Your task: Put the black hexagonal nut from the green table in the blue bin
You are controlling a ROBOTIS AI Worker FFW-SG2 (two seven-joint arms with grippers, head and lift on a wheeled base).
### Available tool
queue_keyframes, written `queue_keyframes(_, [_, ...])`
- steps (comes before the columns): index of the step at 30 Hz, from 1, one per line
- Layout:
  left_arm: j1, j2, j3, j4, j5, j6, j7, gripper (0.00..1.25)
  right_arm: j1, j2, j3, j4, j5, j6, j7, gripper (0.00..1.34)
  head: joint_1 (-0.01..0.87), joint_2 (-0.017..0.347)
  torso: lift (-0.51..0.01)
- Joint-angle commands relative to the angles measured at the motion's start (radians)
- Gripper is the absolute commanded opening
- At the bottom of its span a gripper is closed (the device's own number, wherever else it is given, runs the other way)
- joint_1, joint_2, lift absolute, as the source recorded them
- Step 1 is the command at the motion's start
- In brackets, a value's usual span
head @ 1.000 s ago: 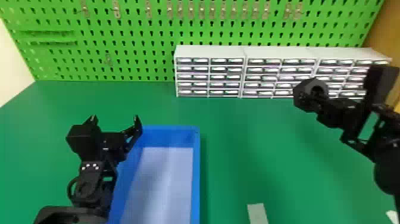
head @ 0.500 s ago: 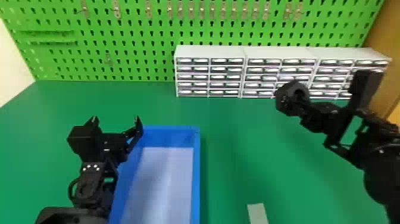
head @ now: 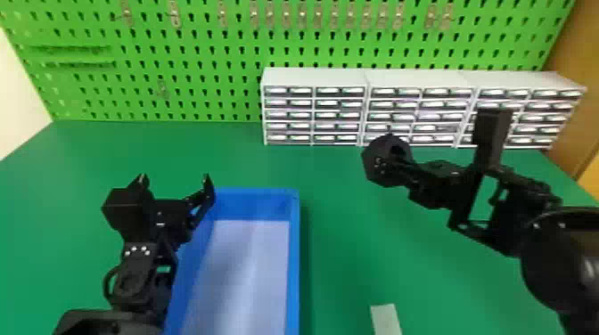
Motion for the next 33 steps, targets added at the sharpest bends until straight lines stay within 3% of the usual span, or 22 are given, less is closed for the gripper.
queue_keyframes(1, [0.001, -0.003, 0.001, 0.0, 0.0, 0.0, 0.0, 1.1, -0.011, -0.016, 0.059, -0.001, -0.03, 0.03, 0.0, 0.35, 0.657, 0.057, -0.095])
queue_keyframes(6, [0.0, -0.003, 0.005, -0.001, 0.0, 0.0, 0.0, 1.1, -0.033, -0.036, 0.148, 0.003, -0.061, 0.044, 0.0, 0.35, 0.657, 0.057, -0.095])
queue_keyframes(16, [0.0, -0.003, 0.008, -0.001, 0.0, 0.0, 0.0, 1.1, -0.09, -0.051, 0.263, 0.028, -0.113, 0.07, 0.0, 0.35, 0.657, 0.057, -0.095])
queue_keyframes(33, [-0.005, -0.003, 0.017, -0.001, 0.0, -0.009, 0.0, 1.1, -0.208, -0.056, 0.466, 0.123, -0.205, 0.056, 0.003, 0.35, 0.657, 0.057, -0.095])
